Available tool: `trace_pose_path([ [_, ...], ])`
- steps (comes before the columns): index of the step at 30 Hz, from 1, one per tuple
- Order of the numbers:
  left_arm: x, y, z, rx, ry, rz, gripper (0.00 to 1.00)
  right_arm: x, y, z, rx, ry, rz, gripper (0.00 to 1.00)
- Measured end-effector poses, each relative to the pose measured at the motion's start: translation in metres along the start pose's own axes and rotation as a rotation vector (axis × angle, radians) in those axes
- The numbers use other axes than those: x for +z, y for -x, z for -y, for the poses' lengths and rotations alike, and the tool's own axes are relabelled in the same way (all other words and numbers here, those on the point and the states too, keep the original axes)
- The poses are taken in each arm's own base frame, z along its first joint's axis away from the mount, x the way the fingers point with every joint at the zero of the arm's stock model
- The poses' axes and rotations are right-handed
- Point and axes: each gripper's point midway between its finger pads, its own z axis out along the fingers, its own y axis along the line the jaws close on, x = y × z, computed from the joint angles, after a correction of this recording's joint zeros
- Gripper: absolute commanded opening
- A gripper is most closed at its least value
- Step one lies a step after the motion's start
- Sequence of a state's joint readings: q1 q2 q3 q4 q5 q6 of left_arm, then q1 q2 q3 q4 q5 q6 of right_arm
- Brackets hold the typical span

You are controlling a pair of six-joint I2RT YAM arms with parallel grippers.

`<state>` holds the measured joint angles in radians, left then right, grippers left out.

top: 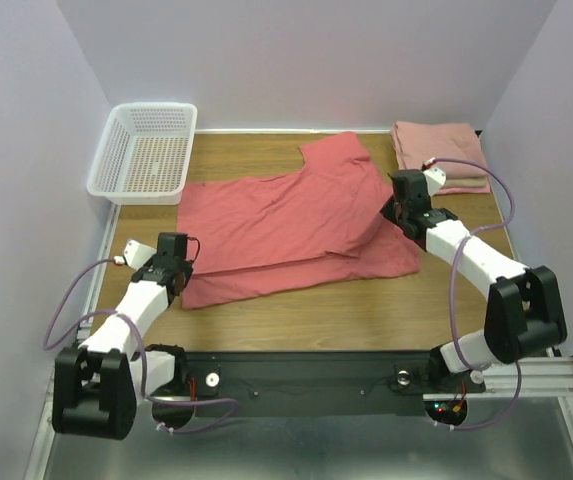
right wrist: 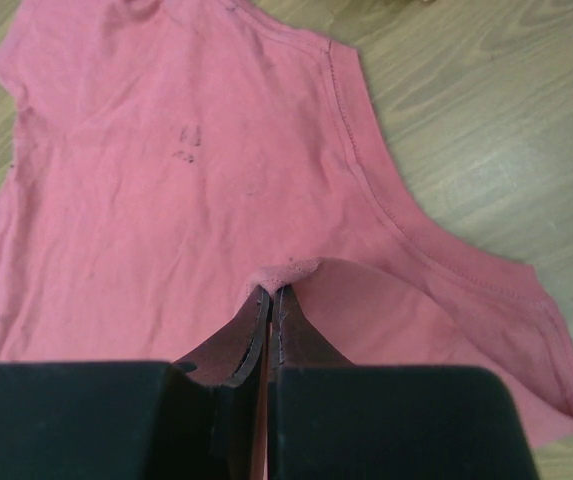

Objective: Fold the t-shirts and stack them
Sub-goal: Fold the tshirt

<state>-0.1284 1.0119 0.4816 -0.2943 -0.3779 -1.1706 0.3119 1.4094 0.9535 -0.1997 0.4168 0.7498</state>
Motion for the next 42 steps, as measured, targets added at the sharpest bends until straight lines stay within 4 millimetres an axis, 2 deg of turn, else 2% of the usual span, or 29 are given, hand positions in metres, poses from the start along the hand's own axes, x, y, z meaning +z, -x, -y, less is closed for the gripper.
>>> trace_pose_path([
  [4, 0.016, 0.000, 0.003, 0.026, 0.052, -0.014, 0.00, 0.024, -0.006, -0.005, -0.023, -0.023, -0.025, 0.01],
  [5, 0.021, 0.000, 0.005, 0.035, 0.065, -0.018, 0.04, 0.028, -0.007, -0.006, -0.027, -0.025, -0.030, 0.01],
  [6, 0.027, 0.000, 0.008, 0.045, 0.074, -0.026, 0.30, 0.035, -0.009, -0.007, -0.033, -0.032, -0.038, 0.03],
  [7, 0.030, 0.000, 0.009, 0.047, 0.078, -0.030, 0.42, 0.040, -0.011, -0.008, -0.037, -0.037, -0.044, 0.08],
  [8, 0.035, -0.001, 0.011, 0.064, 0.087, -0.042, 0.50, 0.046, -0.012, -0.009, -0.041, -0.044, -0.049, 0.16],
  [9, 0.037, -0.002, 0.012, 0.064, 0.088, -0.050, 0.69, 0.049, -0.012, -0.011, -0.046, -0.045, -0.051, 0.29],
  [10, 0.040, -0.002, 0.014, 0.079, 0.090, -0.060, 0.98, 0.056, -0.012, -0.015, -0.053, -0.042, -0.056, 0.60],
  [11, 0.042, -0.003, 0.016, 0.085, 0.089, -0.067, 0.99, 0.062, -0.013, -0.018, -0.055, -0.035, -0.065, 0.70],
  [13, 0.042, 0.003, 0.033, 0.089, 0.048, -0.066, 0.99, 0.068, -0.018, -0.024, -0.072, -0.011, -0.092, 0.90],
  [16, 0.037, 0.008, 0.043, 0.104, 0.015, -0.060, 0.98, 0.065, -0.026, -0.031, -0.088, 0.036, -0.137, 1.00],
  [18, 0.032, 0.010, 0.043, 0.113, 0.011, -0.061, 0.99, 0.059, -0.032, -0.040, -0.093, 0.097, -0.176, 1.00],
  [20, 0.021, 0.015, 0.046, 0.118, -0.015, -0.052, 0.99, 0.042, -0.044, -0.046, -0.099, 0.181, -0.239, 1.00],
  [24, -0.003, 0.027, 0.054, 0.111, -0.106, -0.024, 0.99, 0.008, -0.067, -0.046, -0.096, 0.301, -0.348, 1.00],
  [27, -0.014, 0.026, 0.049, 0.113, -0.150, -0.021, 0.99, -0.006, -0.087, -0.041, -0.094, 0.341, -0.422, 1.00],
  [30, -0.014, 0.015, 0.033, 0.128, -0.145, -0.048, 0.99, -0.012, -0.109, -0.037, -0.103, 0.356, -0.493, 1.00],
  [34, -0.012, 0.003, 0.014, 0.153, -0.108, -0.085, 0.99, -0.011, -0.125, -0.035, -0.100, 0.355, -0.550, 1.00],
  [42, -0.018, 0.008, 0.015, 0.156, -0.125, -0.067, 0.99, -0.009, -0.152, -0.033, -0.103, 0.339, -0.629, 1.00],
])
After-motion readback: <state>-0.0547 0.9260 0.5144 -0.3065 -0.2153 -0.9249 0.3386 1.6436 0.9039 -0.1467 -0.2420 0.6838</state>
